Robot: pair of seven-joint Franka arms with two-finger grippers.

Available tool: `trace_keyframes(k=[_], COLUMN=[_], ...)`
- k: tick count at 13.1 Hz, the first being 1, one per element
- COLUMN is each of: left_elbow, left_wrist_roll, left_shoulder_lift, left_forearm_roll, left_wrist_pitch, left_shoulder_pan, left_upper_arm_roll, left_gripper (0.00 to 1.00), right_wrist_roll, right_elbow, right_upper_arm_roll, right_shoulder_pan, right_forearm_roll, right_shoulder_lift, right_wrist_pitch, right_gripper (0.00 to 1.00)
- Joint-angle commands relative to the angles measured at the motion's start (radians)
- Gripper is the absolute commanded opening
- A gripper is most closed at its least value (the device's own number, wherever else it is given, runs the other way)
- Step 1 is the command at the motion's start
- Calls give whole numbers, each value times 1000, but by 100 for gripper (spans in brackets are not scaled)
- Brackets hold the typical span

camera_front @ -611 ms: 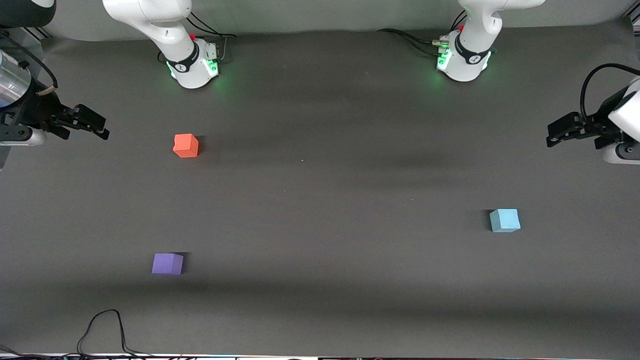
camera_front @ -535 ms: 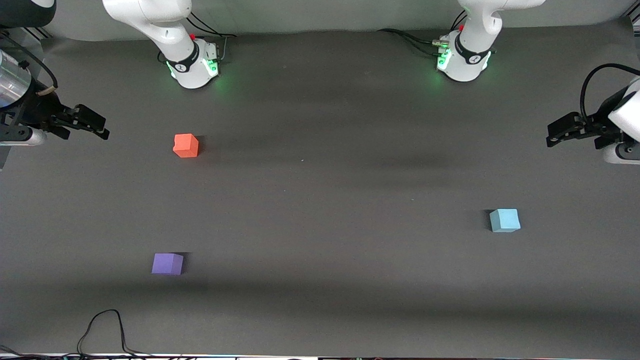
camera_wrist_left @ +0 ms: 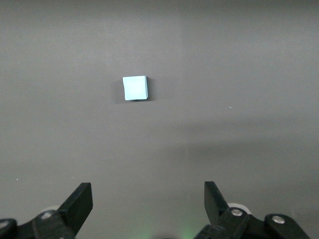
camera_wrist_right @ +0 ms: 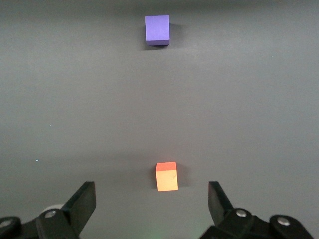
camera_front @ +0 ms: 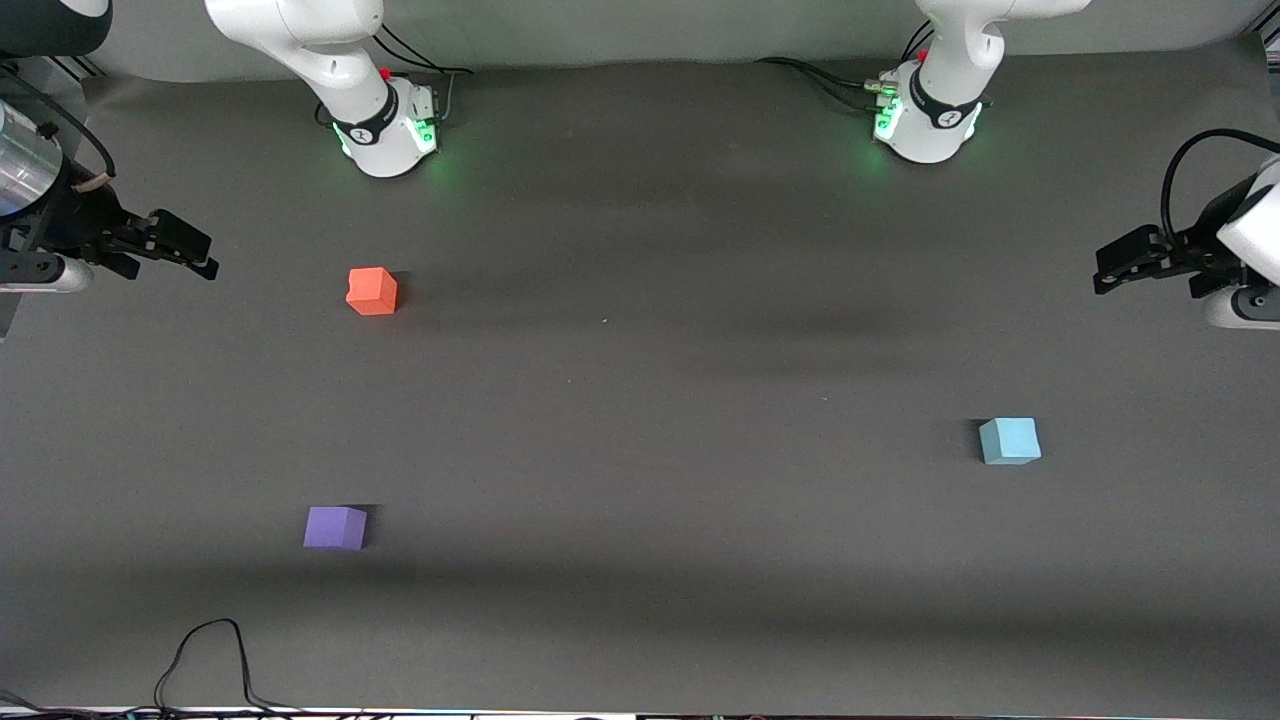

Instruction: Place blue block between orange and purple blocks

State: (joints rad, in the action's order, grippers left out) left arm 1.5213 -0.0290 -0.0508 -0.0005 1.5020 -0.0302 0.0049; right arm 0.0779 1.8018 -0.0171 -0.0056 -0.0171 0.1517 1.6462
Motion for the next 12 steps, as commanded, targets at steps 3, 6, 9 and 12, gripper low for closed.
trace_keyframes(k=[3, 6, 9, 12], left_elbow=[16, 25, 78, 247], left_wrist_roll=[-113, -112, -100, -100], left_shoulder_lift=[-21, -37, -63, -78], left_forearm_roll=[5, 7, 7, 7], left_wrist_pitch=[50, 76, 174, 386], left_shoulder_pan=[97, 102, 93, 90], left_upper_arm_roll=[9, 9, 7, 7], left_gripper=[100, 100, 100, 100], right_wrist_roll=[-21, -21, -21, -21], right_elbow=[13, 13, 13, 14], right_upper_arm_roll=[5, 5, 5, 6], right_shoulder_pan=[-7, -7, -8, -10], right_forearm_roll=[9, 9, 9, 9], right_shoulder_lift=[14, 12, 12, 12], right_wrist_pitch=[15, 15, 15, 15], right_gripper=[100, 100, 100, 100])
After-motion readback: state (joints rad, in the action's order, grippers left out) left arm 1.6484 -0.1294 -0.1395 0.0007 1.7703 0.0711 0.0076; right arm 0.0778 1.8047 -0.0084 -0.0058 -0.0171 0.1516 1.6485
